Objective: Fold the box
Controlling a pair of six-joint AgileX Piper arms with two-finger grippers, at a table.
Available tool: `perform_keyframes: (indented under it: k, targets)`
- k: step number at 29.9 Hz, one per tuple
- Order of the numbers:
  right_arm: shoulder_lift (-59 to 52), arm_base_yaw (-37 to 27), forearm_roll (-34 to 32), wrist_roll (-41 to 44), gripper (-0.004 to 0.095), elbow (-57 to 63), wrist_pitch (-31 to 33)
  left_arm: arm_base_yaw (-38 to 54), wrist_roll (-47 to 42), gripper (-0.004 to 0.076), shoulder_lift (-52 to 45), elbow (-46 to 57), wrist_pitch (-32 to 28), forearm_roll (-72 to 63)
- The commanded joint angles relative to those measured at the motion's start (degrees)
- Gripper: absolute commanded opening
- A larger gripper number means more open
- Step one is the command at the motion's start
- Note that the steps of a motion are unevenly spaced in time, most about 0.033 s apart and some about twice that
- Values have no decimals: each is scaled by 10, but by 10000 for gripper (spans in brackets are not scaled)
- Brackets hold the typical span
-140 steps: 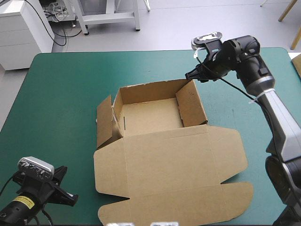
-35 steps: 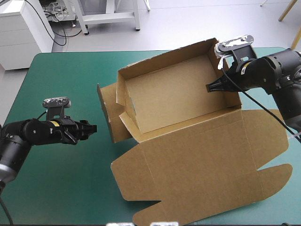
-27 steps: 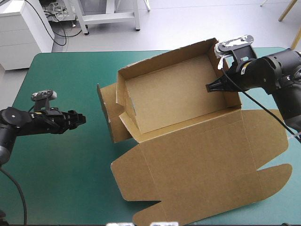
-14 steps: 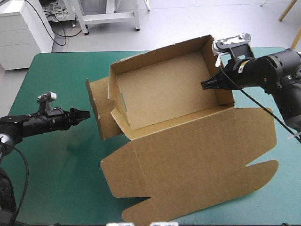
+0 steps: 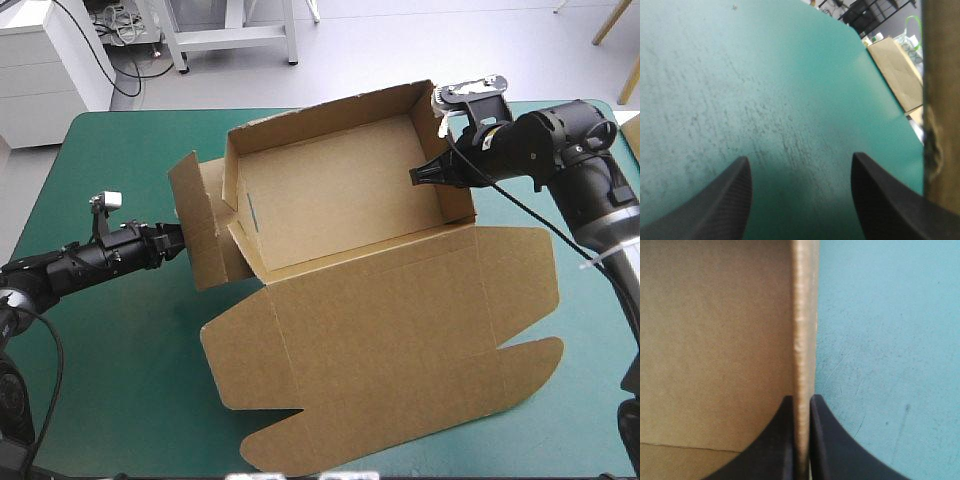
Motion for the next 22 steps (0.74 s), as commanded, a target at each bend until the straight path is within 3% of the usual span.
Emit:
perform_keyframes:
  k: [1,22]
  targets:
    - [2,-4,18,5,-21,-20,-37,-8,12,421,-25,-11,74,-59]
    - [61,-4,6,-2,-22,-20,-61,-45,-25,421,-112,-11,75,-93]
